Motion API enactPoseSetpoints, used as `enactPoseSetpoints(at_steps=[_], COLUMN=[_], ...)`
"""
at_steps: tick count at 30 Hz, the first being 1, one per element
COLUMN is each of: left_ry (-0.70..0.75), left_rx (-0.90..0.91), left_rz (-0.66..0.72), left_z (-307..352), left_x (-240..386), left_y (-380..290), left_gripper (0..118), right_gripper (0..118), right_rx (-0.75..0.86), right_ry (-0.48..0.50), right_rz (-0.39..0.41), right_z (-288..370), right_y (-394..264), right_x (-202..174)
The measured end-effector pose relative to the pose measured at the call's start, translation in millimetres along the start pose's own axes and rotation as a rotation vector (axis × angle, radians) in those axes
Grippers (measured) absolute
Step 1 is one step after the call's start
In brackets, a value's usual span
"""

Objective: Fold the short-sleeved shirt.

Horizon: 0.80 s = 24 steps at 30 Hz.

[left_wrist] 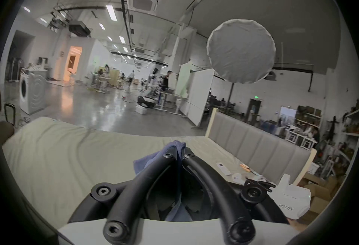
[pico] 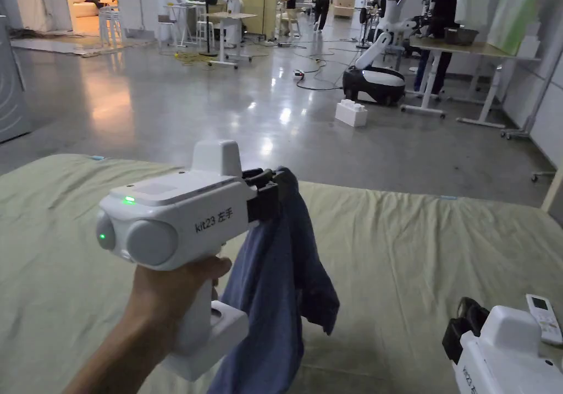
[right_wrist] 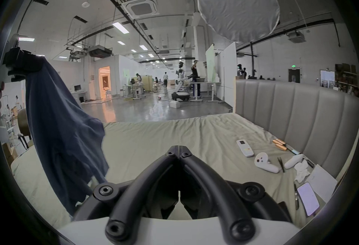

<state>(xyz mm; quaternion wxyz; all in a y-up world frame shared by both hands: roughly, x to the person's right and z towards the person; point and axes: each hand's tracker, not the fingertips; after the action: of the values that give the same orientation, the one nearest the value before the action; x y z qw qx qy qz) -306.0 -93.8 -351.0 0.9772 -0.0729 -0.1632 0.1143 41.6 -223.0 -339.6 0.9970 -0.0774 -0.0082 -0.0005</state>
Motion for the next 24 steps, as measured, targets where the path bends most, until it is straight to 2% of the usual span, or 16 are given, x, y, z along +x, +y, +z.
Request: enactPoseSetpoints(at_steps=[8,12,15,16,17,19,22,24], left_ry=[-0.055,-0.022,0.023,0.029,0.050,0.093,0.140,0.177], left_rx=[-0.310,-0.459,-0.505,-0.524,-0.536,-0.529,-0.450,-0.388], left_rz=[0.018,0.059,0.114,0.125,0.135,0.114,0.106,0.090], left_z=[-72.2,-86.4,-84.7,-82.4,-78.5,-71.3,-52.8,-39.1], left_x=[38.1,42.6,40.0,35.5,31.2,24.9,14.0,6.9], left_y=[-115.0,-179.5,-212.9,-221.3,-226.9,-228.8,-216.2,-201.2], left_gripper=[4,4,7,16,31,74,100,102], right_gripper=[1,1,1,1,1,1,1,1], right_rx=[-0.034,-0.066,-0.094,-0.106,-0.114,-0.123,-0.124,-0.116], right_ry=[-0.093,-0.110,-0.109,-0.104,-0.099,-0.088,-0.069,-0.051], right_rz=[-0.002,0.000,0.007,0.011,0.015,0.023,0.036,0.039], right_z=[11.8,12.6,13.2,12.6,12.4,11.7,9.8,7.7], right_y=[-14.5,-27.6,-36.6,-39.2,-42.6,-45.7,-46.1,-42.1], right_x=[46.6,56.1,56.9,56.3,55.4,52.2,44.3,36.5])
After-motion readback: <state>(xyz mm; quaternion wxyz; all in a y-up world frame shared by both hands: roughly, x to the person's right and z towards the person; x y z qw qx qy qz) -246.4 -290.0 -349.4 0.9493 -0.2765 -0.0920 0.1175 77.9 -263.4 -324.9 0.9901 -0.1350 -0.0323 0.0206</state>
